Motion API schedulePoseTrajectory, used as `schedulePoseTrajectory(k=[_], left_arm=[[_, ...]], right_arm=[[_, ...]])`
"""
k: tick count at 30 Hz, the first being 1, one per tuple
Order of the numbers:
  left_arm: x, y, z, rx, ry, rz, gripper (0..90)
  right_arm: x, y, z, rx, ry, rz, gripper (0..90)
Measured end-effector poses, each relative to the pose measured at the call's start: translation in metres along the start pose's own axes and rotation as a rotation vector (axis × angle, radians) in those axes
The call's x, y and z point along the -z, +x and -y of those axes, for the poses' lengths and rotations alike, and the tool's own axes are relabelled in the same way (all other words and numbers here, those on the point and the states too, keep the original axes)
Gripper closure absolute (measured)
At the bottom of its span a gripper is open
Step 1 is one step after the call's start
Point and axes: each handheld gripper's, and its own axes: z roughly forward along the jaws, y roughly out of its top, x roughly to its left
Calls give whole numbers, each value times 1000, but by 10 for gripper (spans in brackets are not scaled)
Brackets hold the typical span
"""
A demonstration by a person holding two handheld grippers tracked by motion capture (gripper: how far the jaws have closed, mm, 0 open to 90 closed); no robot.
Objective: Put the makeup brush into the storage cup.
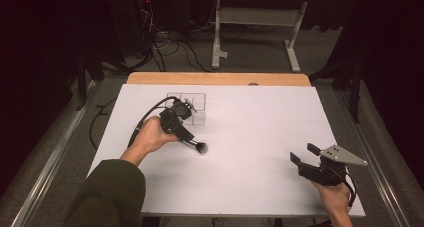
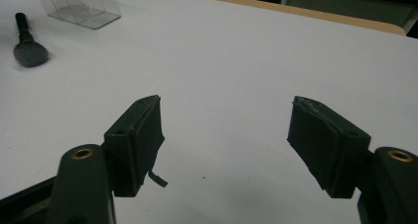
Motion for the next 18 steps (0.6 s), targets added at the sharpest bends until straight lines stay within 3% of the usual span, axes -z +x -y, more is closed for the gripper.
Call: schedulePoseTrajectory(k=[18], left_arm=[[-12,3,7,-39,46,-18,288]], right_arm=[[0,0,0,1,3,-3,309]])
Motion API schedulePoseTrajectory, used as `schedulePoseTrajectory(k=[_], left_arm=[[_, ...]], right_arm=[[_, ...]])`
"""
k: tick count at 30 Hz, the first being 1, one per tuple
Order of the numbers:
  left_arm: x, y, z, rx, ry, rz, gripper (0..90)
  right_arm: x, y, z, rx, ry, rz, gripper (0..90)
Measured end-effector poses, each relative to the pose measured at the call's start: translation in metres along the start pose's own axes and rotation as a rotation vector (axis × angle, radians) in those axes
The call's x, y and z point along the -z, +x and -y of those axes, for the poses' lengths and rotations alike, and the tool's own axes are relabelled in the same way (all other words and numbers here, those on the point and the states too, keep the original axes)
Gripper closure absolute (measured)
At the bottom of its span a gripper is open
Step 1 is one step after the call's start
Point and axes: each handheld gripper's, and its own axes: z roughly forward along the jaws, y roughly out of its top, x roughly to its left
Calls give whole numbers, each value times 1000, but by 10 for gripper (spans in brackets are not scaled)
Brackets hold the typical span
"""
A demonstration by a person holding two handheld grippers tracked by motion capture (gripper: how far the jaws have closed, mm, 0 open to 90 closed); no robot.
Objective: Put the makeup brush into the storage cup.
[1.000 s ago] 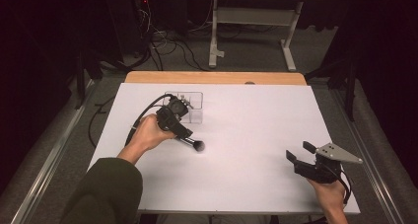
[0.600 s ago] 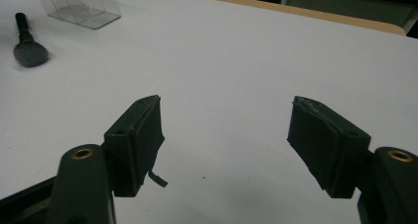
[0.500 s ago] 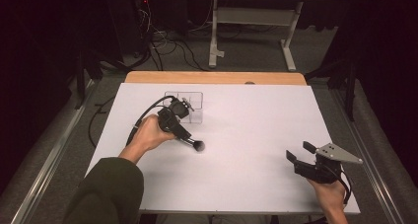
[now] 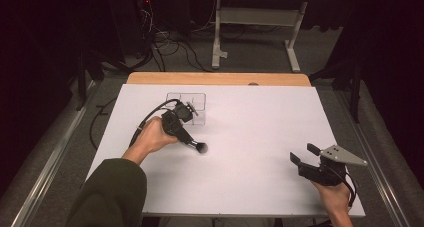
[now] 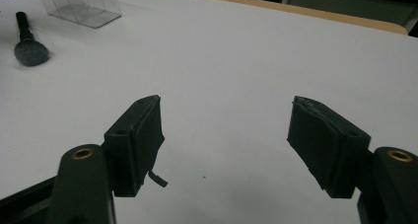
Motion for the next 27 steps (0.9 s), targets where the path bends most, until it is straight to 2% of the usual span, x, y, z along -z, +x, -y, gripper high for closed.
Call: schedulePoseTrajectory(k=[16,17,27], left_arm=[[-12,3,9,-21,52,-1,279],[-13,3,10,-32,61,-2,280],[-18,3,13,-46,66,-1,283]], right_arm=[[-1,0,0,-2,3,-4,309],[-1,0,0,-1,5,-3,309],[-1,0,0,0,9,-5,309]])
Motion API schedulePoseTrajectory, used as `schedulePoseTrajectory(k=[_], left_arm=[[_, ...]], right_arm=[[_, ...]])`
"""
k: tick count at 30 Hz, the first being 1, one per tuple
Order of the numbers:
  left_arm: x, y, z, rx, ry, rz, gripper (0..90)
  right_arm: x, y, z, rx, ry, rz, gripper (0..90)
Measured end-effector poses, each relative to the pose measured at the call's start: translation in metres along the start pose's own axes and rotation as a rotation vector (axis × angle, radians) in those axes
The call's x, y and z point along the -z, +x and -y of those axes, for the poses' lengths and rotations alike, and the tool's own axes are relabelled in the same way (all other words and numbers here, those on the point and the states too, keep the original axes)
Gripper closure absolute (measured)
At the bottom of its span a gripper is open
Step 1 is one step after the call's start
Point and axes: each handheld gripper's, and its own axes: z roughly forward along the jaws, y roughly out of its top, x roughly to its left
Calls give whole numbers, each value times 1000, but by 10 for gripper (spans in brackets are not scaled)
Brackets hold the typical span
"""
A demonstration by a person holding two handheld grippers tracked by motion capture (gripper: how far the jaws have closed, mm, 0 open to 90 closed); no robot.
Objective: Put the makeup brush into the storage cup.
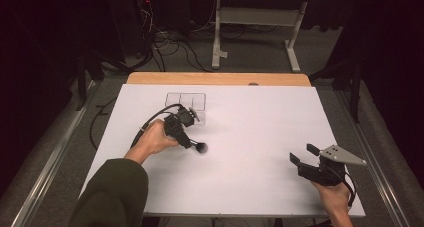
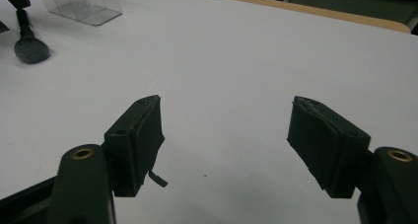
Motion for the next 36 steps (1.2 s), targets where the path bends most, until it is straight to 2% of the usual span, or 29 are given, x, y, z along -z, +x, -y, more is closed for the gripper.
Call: schedulePoseTrajectory(k=[11,30,36], left_arm=[[-10,-1,3,-22,34,6,281],[-16,-4,5,-43,36,16,281],[-20,-6,6,-48,50,20,293]], right_arm=[[0,1,0,3,3,-1,310],[0,0,0,9,3,-3,311],[-1,1,0,1,7,-3,311]])
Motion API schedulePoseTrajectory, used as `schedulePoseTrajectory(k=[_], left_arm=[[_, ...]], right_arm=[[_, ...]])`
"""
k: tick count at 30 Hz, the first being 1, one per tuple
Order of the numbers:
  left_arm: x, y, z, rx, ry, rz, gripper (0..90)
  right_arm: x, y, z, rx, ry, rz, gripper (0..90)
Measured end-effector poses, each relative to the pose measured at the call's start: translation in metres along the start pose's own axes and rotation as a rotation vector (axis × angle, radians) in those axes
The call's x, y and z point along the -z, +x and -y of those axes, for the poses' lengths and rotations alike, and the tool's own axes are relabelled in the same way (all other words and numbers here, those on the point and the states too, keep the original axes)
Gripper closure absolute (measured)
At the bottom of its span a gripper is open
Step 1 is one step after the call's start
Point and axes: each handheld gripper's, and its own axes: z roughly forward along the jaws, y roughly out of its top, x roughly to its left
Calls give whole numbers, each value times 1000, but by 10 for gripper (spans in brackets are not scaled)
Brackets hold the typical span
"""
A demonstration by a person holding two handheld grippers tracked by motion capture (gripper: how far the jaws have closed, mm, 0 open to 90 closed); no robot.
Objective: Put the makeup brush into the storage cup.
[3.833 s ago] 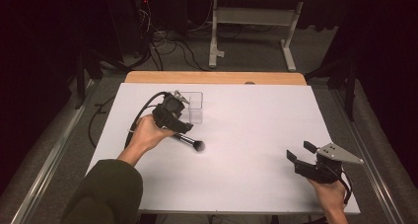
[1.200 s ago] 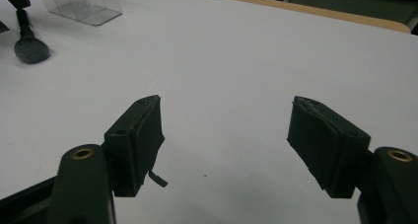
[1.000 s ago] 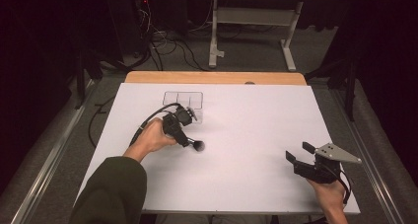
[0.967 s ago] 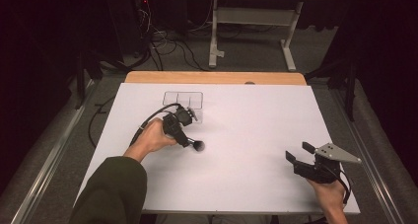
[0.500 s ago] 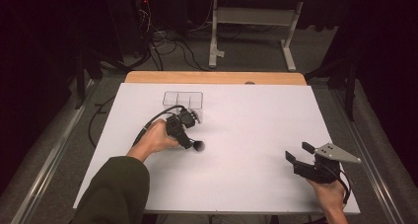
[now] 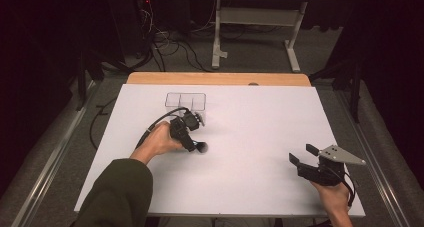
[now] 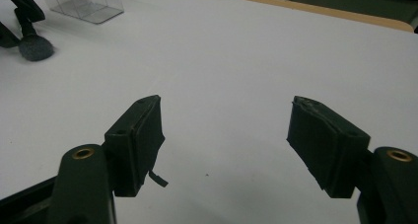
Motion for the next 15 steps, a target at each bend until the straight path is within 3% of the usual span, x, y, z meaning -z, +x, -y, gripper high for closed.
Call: schedulePoseTrajectory(k=[15], left_arm=[[0,0,0,21,18,8,396]], right_arm=[[0,0,0,2,-2,0,311]])
